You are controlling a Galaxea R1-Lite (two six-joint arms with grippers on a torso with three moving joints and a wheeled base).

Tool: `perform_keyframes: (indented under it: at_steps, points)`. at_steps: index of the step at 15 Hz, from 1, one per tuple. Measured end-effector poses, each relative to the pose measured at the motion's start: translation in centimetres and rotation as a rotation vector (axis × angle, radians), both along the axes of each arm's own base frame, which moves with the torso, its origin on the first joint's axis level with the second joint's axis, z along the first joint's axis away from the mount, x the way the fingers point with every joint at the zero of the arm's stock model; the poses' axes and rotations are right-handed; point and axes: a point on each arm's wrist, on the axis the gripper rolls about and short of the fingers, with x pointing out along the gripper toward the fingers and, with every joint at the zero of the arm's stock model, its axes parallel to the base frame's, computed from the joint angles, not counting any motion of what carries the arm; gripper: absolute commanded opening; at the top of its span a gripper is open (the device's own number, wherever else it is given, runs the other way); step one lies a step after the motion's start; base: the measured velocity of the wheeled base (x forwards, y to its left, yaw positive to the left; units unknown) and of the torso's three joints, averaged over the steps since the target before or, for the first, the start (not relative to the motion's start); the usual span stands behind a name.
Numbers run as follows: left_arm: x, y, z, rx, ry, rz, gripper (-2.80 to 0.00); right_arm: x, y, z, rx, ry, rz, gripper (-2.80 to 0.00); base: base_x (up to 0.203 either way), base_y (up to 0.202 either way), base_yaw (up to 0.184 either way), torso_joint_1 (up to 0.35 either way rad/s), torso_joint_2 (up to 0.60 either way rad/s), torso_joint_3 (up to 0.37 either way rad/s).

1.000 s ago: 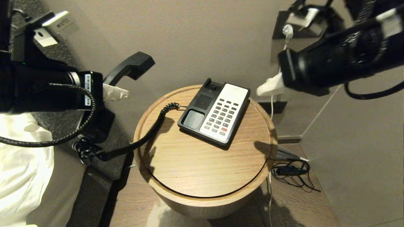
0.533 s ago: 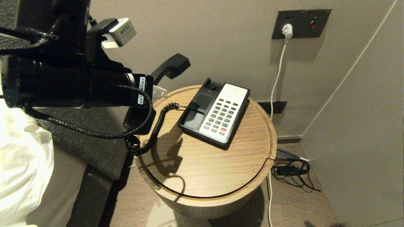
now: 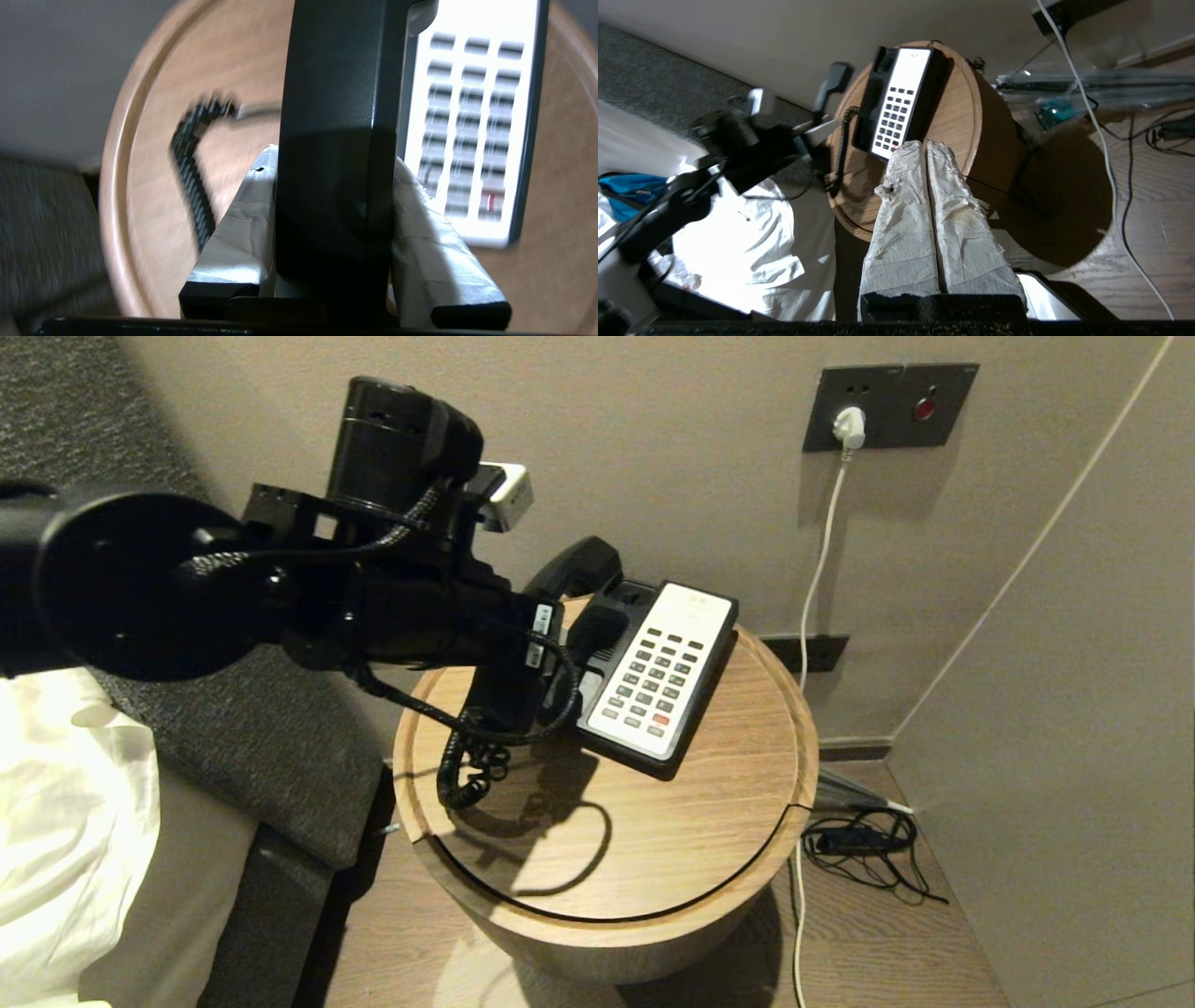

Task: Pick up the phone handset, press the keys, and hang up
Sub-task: Put the handset back

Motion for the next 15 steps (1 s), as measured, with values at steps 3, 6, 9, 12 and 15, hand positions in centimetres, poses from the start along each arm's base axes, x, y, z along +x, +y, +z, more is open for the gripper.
perform_keyframes:
  at_steps: [3,6,9,12,15]
  points:
    - [1.3,-1.5,-0.5,0.020,-0.026,0.010,-2.80,-1.6,-0.3,-0.7,0.007,0.008,0.018,-2.80,0.000,0.000,0.000,0.000,0.00,0.000]
    - [1.7,-2.7,-1.2,0.072,-0.036,0.036,-2.80,-2.7,-0.5,-1.4,0.030,0.018,0.054,-2.80,0.000,0.000,0.000,0.000,0.00,0.000]
    - [1.6,-3.5,-1.6,0.114,-0.052,0.052,-2.80,-3.1,-0.5,-1.5,0.056,0.022,0.074,-2.80,0.000,0.000,0.000,0.000,0.00,0.000]
    - [1.6,-4.0,-1.4,0.115,-0.063,0.041,-2.80,-3.3,-0.5,-1.6,0.058,0.019,0.076,-2.80,0.000,0.000,0.000,0.000,0.00,0.000]
    - [1.9,-4.6,-1.5,0.118,-0.067,0.037,-2.80,-3.4,-0.6,-1.6,0.059,0.017,0.076,-2.80,0.000,0.000,0.000,0.000,0.00,0.000]
